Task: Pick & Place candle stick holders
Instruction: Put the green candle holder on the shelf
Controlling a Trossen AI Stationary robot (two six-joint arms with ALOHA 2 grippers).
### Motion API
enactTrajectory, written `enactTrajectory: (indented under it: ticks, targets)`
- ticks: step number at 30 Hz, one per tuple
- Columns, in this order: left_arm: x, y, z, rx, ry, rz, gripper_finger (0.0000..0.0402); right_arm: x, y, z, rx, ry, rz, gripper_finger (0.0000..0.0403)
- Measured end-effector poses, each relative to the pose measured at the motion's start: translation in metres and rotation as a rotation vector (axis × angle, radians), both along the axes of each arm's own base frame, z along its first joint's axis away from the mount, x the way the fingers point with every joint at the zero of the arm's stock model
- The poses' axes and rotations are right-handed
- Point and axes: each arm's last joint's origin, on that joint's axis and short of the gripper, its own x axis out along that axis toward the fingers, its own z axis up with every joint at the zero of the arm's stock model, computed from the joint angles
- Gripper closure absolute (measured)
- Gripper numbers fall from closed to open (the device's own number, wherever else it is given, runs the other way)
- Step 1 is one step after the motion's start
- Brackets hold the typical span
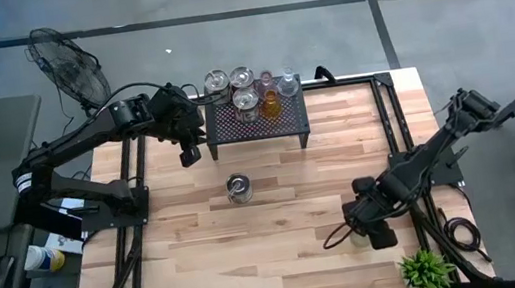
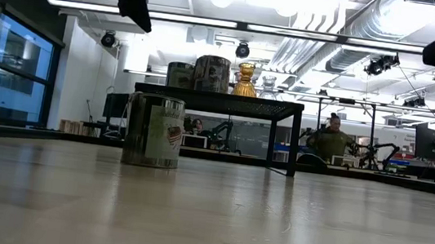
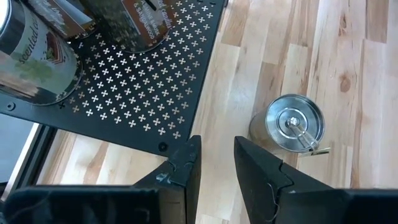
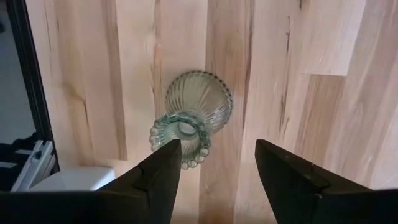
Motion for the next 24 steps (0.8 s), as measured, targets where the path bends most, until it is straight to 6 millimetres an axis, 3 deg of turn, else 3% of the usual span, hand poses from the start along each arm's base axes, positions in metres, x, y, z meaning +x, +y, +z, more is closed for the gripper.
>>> enactTrajectory:
  ticks: [24]
  targets:
    - [0.0,0.0,0.0,-0.002,0.006,0.001,0.0309,0.012,0.013,-0.032,-0.065,0.107,0.016,0.0204]
